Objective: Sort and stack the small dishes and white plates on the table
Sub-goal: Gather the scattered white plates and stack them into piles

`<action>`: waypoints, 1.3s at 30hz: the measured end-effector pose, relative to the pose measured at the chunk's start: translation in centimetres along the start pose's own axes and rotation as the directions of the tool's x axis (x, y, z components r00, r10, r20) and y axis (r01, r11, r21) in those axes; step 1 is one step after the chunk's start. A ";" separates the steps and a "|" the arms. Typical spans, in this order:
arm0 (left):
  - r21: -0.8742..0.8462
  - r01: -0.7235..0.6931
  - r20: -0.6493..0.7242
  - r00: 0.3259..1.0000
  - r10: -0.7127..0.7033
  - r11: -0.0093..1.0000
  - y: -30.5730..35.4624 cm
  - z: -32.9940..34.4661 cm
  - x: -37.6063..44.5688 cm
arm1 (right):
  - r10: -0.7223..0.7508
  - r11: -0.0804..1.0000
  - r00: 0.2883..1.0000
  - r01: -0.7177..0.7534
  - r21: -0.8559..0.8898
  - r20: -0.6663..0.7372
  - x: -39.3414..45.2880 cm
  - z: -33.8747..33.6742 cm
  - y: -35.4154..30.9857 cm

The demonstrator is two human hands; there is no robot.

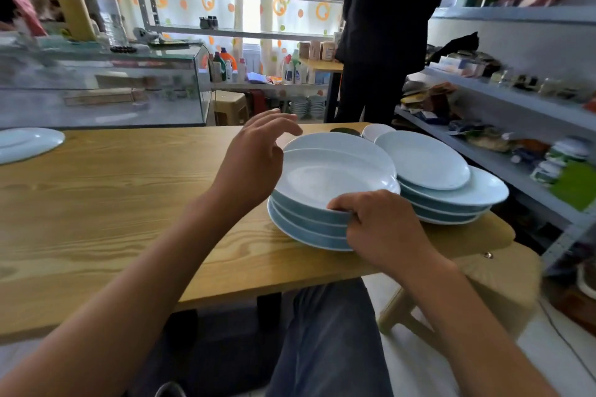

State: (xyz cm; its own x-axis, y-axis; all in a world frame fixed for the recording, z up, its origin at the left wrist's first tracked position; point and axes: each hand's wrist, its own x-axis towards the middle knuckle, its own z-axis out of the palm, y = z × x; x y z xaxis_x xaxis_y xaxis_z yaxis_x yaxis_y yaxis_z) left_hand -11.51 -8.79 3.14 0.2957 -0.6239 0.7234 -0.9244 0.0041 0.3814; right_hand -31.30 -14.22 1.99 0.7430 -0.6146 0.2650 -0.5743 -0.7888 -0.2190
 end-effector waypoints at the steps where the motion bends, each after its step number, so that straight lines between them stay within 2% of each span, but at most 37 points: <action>1: -0.001 0.003 -0.002 1.000 -0.003 1.000 0.0 -0.2 -0.2 | 0.004 1.000 1.000 -0.004 0.000 -0.003 -0.1 0.0 -0.2; 5: 0.012 0.021 -0.010 1.000 -0.020 1.000 -0.6 -1.4 -1.0 | -0.007 0.999 0.996 0.012 0.053 -0.087 -0.3 -0.2 -1.8; 11: 0.065 0.037 -0.055 0.998 -0.033 0.997 -4.6 -5.3 -3.7 | -0.252 0.939 0.933 0.300 0.170 -0.257 2.4 1.6 -8.2; 16: 0.139 0.178 -0.086 0.982 -0.167 0.974 -9.8 -9.6 -7.5 | -0.359 0.890 0.906 0.405 0.211 -0.225 6.5 5.2 -13.5; 20: 0.197 0.354 -0.098 0.935 -0.341 0.914 -15.4 -12.0 -11.1 | -0.415 0.851 0.896 0.444 0.280 -0.158 9.9 10.1 -17.8; 22: 0.285 0.438 -0.062 0.896 -0.439 0.853 -18.7 -12.6 -12.8 | -0.414 0.841 0.903 0.427 0.331 -0.114 11.5 13.2 -19.7; 25: 0.484 0.551 -0.040 0.790 -0.612 0.679 -23.7 -13.5 -14.7 | -0.400 0.809 0.915 0.379 0.448 -0.053 14.1 17.5 -23.2; 28: 0.553 0.601 -0.077 0.726 -0.683 0.577 -27.6 -14.4 -14.2 | -0.387 0.806 0.922 0.334 0.489 0.008 17.1 20.6 -26.9; 31: 0.619 0.592 -0.113 0.717 -0.688 0.516 -31.3 -15.2 -12.8 | -0.399 0.836 0.912 0.317 0.447 0.099 20.0 23.5 -29.6; 34: 0.616 0.634 -0.148 0.676 -0.722 0.467 -34.9 -15.3 -11.4 | -0.389 0.851 0.916 0.315 0.419 0.100 23.2 25.6 -31.2; 39: 0.685 0.594 -0.066 0.627 -0.777 0.421 -39.5 -14.9 -8.0 | -0.311 0.843 0.945 0.225 0.489 0.102 29.2 27.4 -33.2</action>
State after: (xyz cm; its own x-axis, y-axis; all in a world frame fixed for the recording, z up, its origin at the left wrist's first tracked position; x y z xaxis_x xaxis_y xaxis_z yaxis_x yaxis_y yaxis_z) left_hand 26.21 7.69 -9.12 0.9190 -0.3426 0.1950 -0.3788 -0.9045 0.1959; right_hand 18.85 -5.67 -8.77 0.9156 -0.3346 0.2231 -0.1492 -0.7977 -0.5843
